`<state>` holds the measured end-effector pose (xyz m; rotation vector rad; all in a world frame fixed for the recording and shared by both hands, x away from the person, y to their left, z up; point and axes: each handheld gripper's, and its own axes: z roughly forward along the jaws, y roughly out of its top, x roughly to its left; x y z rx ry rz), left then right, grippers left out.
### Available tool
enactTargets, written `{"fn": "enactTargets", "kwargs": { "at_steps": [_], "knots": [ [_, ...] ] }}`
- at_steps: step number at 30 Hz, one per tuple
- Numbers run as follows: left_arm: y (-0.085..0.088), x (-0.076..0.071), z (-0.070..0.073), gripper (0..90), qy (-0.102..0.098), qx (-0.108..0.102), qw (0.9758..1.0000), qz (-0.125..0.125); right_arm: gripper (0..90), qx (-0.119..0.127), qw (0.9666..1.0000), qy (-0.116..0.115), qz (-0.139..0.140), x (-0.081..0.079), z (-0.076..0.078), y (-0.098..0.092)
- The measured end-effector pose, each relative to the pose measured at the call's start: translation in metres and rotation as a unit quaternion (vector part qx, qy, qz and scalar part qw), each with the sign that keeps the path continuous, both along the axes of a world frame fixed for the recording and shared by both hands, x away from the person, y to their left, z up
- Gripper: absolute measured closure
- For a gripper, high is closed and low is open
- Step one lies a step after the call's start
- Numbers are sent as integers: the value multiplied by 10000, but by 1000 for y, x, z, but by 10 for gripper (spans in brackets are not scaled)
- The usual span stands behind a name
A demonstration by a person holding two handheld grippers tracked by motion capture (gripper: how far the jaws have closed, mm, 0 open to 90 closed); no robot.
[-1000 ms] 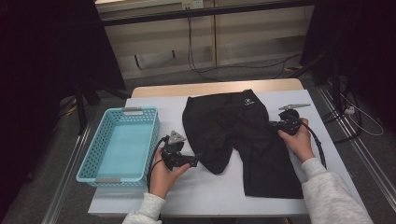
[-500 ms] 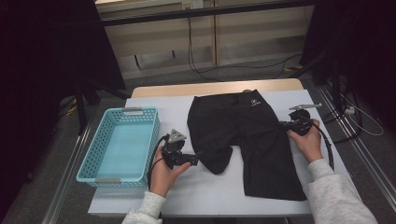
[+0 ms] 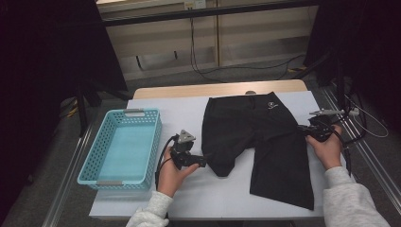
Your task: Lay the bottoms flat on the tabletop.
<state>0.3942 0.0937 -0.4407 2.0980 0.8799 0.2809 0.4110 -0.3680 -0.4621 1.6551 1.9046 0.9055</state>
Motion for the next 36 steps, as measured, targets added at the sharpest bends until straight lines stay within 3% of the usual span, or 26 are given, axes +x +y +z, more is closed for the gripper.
{"fn": "enactTargets", "kwargs": {
  "at_steps": [2,9,15,17,23,28,31,36],
  "knots": [
    [-1,1,0,128,-6,17,10000,-41,742,151,9999,31,46,-3,0,-1],
    [-3,2,3,128,-61,19,10000,-73,639,119,9996,172,166,-24,4,3],
    [-6,2,5,128,-55,-39,9999,-137,636,-219,9990,265,286,-49,6,10],
    [-7,1,6,128,-62,-66,9999,-126,633,-183,9991,272,286,-57,7,9],
    [-9,2,9,128,-109,-80,9998,-168,669,-45,9985,352,410,-85,8,14],
    [-12,0,10,128,-140,-71,9997,-184,774,55,9975,502,497,-102,10,19],
    [-13,1,9,128,-130,-50,9997,-211,888,208,9971,525,517,-103,9,18],
    [-14,0,8,128,-100,-92,9997,-195,899,268,9968,546,525,-99,10,9]
  ]
}}
